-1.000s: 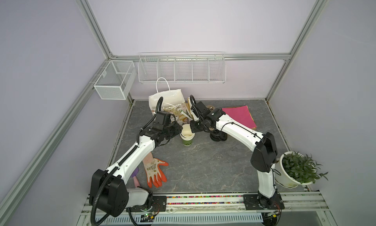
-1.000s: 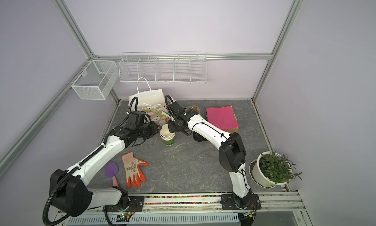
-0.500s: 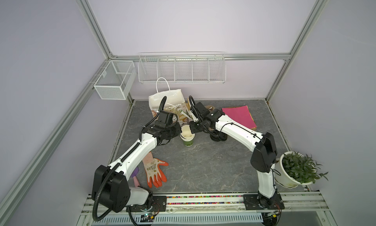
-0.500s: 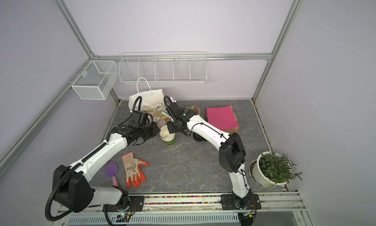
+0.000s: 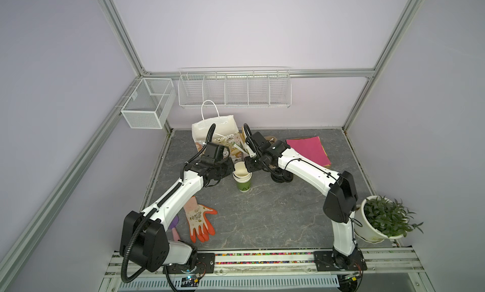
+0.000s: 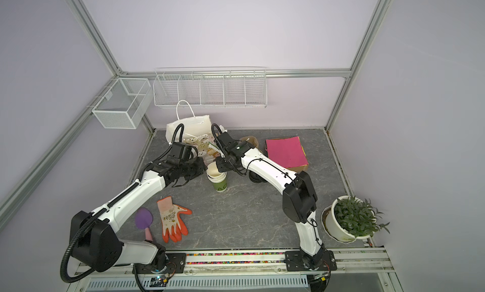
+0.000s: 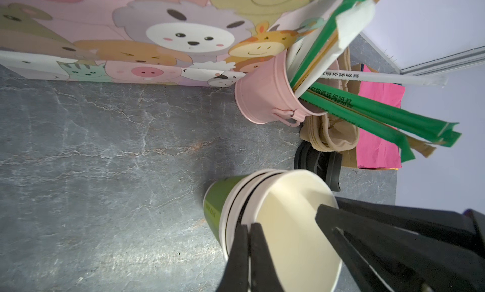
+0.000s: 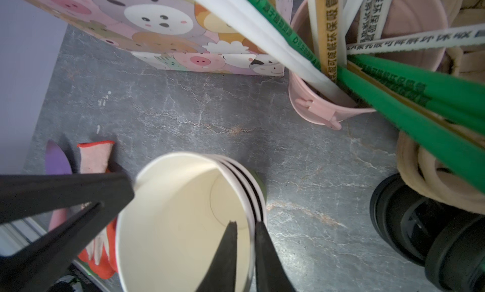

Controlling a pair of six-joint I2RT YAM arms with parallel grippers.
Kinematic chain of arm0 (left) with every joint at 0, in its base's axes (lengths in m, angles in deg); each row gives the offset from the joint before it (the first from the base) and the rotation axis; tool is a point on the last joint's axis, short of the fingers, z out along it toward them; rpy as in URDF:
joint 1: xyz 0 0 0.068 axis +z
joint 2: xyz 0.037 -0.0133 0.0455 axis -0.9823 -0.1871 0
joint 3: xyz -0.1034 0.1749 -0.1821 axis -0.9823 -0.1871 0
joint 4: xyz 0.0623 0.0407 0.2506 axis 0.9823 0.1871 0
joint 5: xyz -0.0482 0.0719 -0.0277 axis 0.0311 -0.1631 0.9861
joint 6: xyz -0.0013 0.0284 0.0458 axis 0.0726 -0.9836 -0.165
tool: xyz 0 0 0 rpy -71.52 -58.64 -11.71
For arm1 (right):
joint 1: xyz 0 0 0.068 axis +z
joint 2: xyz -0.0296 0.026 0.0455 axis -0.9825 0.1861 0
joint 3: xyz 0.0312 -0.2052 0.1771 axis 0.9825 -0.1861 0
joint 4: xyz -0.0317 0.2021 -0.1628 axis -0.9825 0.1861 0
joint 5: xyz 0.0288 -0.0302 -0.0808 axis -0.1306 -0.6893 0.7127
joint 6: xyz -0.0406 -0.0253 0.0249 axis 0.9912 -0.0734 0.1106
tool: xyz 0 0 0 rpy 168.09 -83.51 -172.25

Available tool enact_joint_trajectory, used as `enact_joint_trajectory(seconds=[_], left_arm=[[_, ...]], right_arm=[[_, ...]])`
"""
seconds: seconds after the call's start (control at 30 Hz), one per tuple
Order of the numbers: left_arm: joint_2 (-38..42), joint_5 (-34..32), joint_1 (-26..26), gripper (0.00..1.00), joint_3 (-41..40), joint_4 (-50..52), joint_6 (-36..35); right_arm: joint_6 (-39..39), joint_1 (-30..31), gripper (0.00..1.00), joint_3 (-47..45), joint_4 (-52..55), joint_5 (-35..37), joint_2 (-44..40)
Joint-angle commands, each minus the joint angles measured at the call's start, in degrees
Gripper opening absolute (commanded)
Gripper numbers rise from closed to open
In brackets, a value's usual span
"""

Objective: Pack a coffee takeout order
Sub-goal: Pick up the coffee cup.

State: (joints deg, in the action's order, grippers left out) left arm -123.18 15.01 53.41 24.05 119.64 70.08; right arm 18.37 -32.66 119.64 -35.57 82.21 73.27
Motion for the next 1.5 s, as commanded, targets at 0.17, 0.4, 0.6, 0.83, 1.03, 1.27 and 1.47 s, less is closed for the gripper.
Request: enact_joint_trajectory(seconds=[0.17, 0.4, 0.6, 0.83, 1.03, 1.27, 1.47], left_arm=[[1.3, -1.8, -0.3, 0.00, -0.7, -1.4, 1.8], [2.9, -3.6, -0.3, 0.00, -1.6, -4.2, 2.9], [3.5, -4.5, -0.2, 0.00, -2.6, -7.6, 2.4], [4.1, -4.2, -0.2, 0.00, -3.1, -10.9, 2.0], [7.1, -5.6, -0.1, 0.00, -2.7, -12.4, 1.4], [10.1, -5.9, -0.1, 0.00, -1.8, -11.3, 0.7], [11.2, -6.0, -0.1, 0.00, 1.1, -9.2, -0.1]], right_arm=[[0.8, -1.0, 0.45, 0.8, -1.0, -2.1, -3.3], [0.6, -3.2, 0.59, -5.2, -5.1, -1.8, -10.2], [0.8, -3.9, 0.62, -12.9, -9.7, -3.6, -17.0], [2.4, -1.7, 0.62, -25.5, -17.1, -3.1, -24.4], [1.5, -0.9, 0.62, -34.3, -21.3, -0.6, -29.8], [1.4, -0.7, 0.62, -39.1, -22.1, -0.1, -32.6], [0.9, -0.6, 0.63, -39.9, -21.7, 0.1, -34.3]])
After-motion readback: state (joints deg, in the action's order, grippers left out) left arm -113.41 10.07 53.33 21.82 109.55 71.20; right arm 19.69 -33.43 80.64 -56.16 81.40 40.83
